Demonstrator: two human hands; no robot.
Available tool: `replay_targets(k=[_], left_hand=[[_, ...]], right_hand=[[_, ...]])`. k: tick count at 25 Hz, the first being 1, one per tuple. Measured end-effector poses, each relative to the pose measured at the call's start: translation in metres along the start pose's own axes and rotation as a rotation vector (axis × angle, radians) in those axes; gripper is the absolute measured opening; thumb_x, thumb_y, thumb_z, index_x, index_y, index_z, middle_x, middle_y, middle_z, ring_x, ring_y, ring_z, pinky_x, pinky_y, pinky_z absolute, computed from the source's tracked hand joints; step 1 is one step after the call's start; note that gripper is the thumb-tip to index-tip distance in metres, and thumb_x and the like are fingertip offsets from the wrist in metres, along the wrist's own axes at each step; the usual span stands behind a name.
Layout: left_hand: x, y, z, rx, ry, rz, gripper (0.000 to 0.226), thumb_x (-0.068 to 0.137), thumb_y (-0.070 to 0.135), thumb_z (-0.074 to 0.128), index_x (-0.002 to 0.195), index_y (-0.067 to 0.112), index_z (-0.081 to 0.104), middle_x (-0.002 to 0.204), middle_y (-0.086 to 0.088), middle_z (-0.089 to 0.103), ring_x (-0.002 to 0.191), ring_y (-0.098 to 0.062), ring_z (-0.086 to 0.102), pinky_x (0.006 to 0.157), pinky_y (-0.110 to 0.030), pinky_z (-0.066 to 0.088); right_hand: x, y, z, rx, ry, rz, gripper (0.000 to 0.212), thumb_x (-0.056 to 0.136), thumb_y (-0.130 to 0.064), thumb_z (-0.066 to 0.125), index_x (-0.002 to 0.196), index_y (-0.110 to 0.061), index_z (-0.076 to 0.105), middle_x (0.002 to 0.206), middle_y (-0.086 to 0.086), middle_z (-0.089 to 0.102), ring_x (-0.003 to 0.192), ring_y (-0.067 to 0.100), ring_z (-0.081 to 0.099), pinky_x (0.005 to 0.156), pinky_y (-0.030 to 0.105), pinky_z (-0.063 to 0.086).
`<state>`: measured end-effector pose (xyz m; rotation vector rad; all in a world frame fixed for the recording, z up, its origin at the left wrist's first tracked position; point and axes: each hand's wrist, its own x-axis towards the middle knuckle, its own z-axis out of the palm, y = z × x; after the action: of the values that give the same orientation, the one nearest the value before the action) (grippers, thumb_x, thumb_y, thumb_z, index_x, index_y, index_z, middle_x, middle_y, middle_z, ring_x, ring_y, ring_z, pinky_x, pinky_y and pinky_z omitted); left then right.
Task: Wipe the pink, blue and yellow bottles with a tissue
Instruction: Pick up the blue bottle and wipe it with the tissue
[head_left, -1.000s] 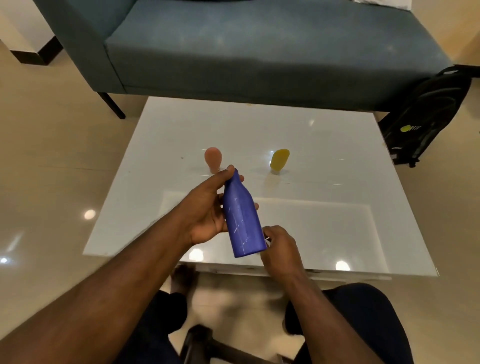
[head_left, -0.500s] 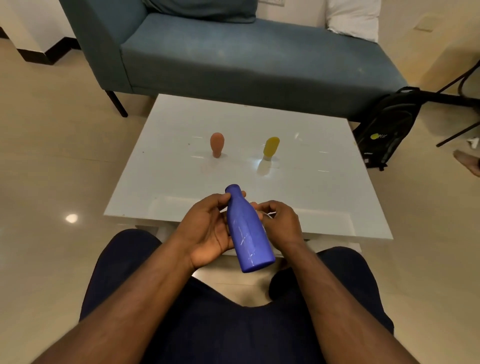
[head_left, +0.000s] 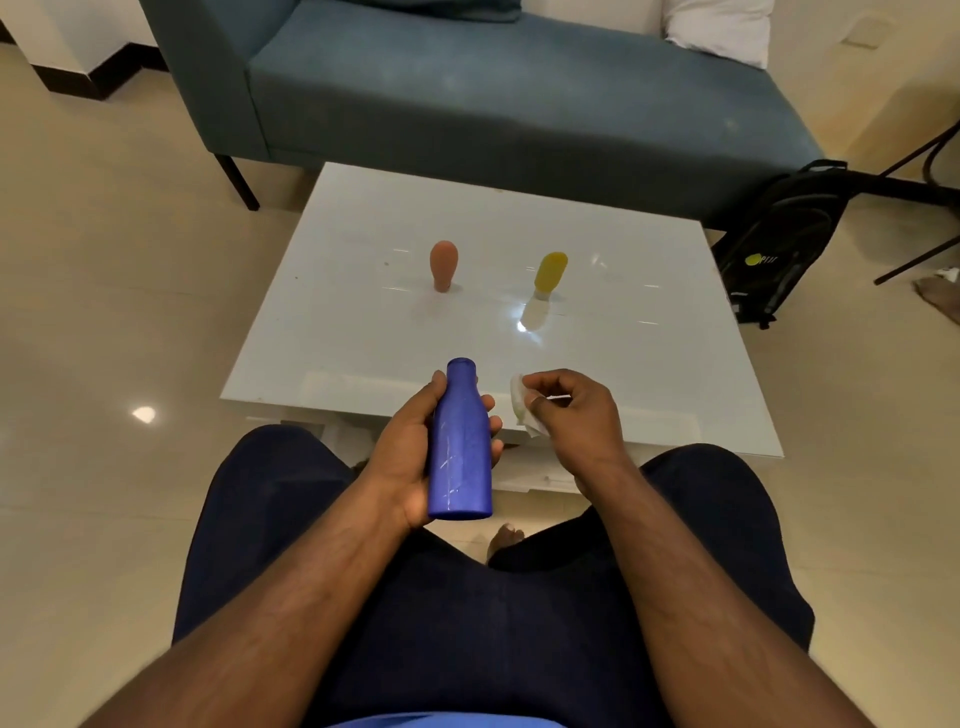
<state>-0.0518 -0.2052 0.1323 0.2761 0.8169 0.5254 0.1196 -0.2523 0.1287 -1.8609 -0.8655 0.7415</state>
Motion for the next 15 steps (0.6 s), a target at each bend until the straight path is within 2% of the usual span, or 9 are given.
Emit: replay_targets(k=[4, 7, 12, 15], left_hand=[[0.007, -0.003, -0.001, 0.004, 0.002, 0.014, 0.048, 0.097, 0.039, 0.057, 0.133, 0.010, 0.065, 0.108, -0.010, 0.073, 0.082, -0.025, 0.071, 0.073, -0.039, 0.060], [0.015, -0.007, -0.003, 0.036, 0.006, 0.001, 0.047, 0.097, 0.038, 0.058, 0.130, 0.004, 0.064, 0.096, -0.014, 0.071, 0.079, -0.027, 0.071, 0.072, -0.039, 0.061], [0.021, -0.010, 0.001, 0.082, 0.013, -0.018, 0.051, 0.094, 0.050, 0.061, 0.117, 0.006, 0.068, 0.089, -0.016, 0.072, 0.073, -0.026, 0.071, 0.071, -0.036, 0.062], [0.024, -0.015, 0.000, 0.087, -0.005, -0.043, 0.059, 0.092, 0.057, 0.061, 0.122, 0.006, 0.067, 0.096, -0.017, 0.072, 0.079, -0.026, 0.071, 0.072, -0.038, 0.061]], right_hand=[[0.000, -0.016, -0.007, 0.051, 0.021, -0.049, 0.012, 0.087, -0.021, 0.067, 0.095, -0.029, 0.071, 0.092, -0.012, 0.070, 0.086, 0.008, 0.065, 0.071, 0.025, 0.055], [-0.003, -0.022, -0.005, 0.054, -0.033, -0.119, 0.013, 0.087, -0.017, 0.067, 0.097, -0.026, 0.072, 0.093, -0.012, 0.071, 0.089, 0.005, 0.065, 0.076, 0.021, 0.054], [0.000, -0.028, 0.007, -0.175, -0.071, -0.242, 0.023, 0.089, -0.010, 0.060, 0.098, -0.028, 0.070, 0.099, -0.017, 0.064, 0.095, -0.004, 0.058, 0.075, 0.004, 0.042], [0.007, -0.029, 0.010, -0.288, -0.110, -0.318, 0.024, 0.090, -0.007, 0.057, 0.102, -0.023, 0.070, 0.100, -0.011, 0.062, 0.094, 0.003, 0.058, 0.077, 0.009, 0.044]])
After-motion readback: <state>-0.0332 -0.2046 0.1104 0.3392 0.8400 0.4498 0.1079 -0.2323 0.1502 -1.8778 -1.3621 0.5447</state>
